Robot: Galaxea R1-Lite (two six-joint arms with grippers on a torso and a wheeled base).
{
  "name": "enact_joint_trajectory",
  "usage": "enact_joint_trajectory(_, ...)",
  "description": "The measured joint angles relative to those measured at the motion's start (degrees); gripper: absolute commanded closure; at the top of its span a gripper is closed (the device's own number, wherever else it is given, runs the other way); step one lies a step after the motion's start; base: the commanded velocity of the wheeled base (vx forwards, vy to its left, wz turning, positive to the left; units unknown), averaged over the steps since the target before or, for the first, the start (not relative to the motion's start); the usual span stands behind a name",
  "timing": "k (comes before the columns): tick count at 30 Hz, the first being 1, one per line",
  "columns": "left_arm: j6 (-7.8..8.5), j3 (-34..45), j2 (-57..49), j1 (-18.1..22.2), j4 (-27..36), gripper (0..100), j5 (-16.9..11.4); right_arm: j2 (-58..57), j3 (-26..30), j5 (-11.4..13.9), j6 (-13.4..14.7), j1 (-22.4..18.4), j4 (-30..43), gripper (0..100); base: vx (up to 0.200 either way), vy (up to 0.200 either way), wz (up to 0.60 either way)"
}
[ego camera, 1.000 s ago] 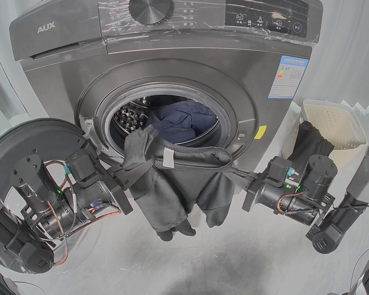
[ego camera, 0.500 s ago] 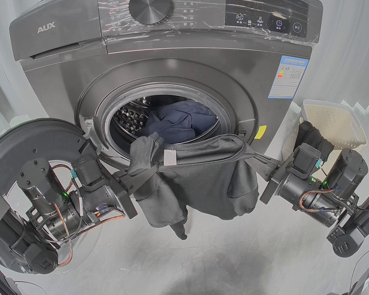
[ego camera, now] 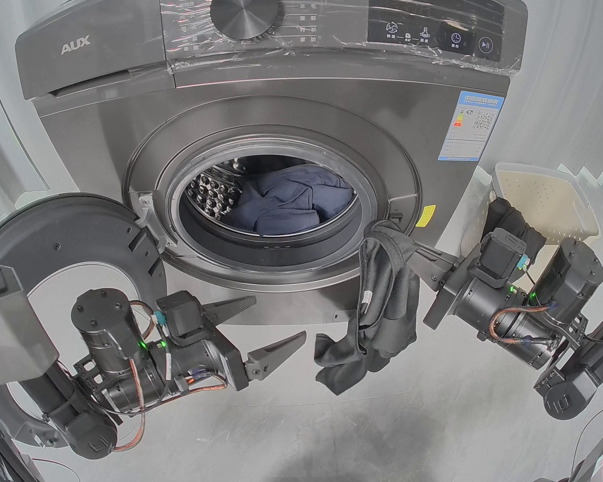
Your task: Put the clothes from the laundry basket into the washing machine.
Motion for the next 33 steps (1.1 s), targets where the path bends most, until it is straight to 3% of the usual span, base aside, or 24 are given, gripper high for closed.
enact_joint_trajectory(4,0.41,-0.1,3.7,-0.1,0.0,0,0.0,0.0,-0.5,-0.1,0.0,0.2,0.0,100,0.000,0.000,0.00)
enact_joint_trajectory(10,3.30,-0.2,7.6,-1.0,0.0,0,0.1,0.0,-1.3,-0.6,0.4,0.4,0.0,100,0.000,0.000,0.00)
enact_joint_trajectory(16,3.72,-0.6,10.5,-2.1,0.0,0,0.1,0.1,-3.0,-3.8,0.9,1.1,0.4,100,0.000,0.000,0.00)
enact_joint_trajectory(33,4.62,-13.5,20.4,-1.5,0.0,0,0.3,0.3,-4.4,-4.2,1.9,3.4,0.5,100,0.000,0.000,0.00)
